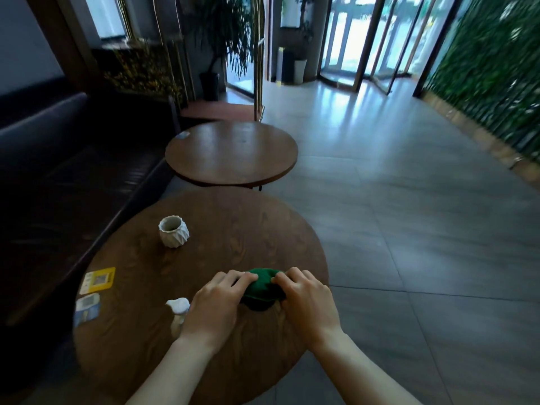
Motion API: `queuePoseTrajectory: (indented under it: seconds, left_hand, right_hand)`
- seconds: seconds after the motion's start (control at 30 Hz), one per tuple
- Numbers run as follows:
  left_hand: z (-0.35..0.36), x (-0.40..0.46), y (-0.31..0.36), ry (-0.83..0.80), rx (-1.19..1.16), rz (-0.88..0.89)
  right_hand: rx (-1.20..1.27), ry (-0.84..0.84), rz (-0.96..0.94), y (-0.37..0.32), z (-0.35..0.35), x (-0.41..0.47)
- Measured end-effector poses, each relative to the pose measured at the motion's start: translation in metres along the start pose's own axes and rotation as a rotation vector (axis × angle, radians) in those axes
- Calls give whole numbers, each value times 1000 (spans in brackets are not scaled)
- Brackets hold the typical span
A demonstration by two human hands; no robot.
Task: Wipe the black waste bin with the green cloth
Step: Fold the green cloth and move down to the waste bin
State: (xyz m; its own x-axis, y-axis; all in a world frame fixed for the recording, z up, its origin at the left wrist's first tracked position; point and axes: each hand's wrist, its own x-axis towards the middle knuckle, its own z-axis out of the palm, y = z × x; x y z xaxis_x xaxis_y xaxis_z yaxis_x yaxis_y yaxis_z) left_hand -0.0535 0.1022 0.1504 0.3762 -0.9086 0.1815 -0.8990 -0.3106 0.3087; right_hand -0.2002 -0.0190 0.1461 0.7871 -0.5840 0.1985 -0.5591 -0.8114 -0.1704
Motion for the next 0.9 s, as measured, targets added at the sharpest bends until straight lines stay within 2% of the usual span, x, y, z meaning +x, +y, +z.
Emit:
queuePoseTrajectory:
  seconds: [0.23,0.47,0.6,0.9]
  left_hand:
    - [-113,-75,23,132,25,57]
    - [-198,-144,41,196,89,101]
    - [-236,-170,57,285,125,120]
    - [-290,-227,113,364,151,123]
  right_hand:
    - [-17,151,-6,-82,-104,-52]
    - [-44,240,-27,-147,-186,-107]
    - [-55,274,-59,-167,-223,-130]
    - [-42,370,-126,-179,-286,-186]
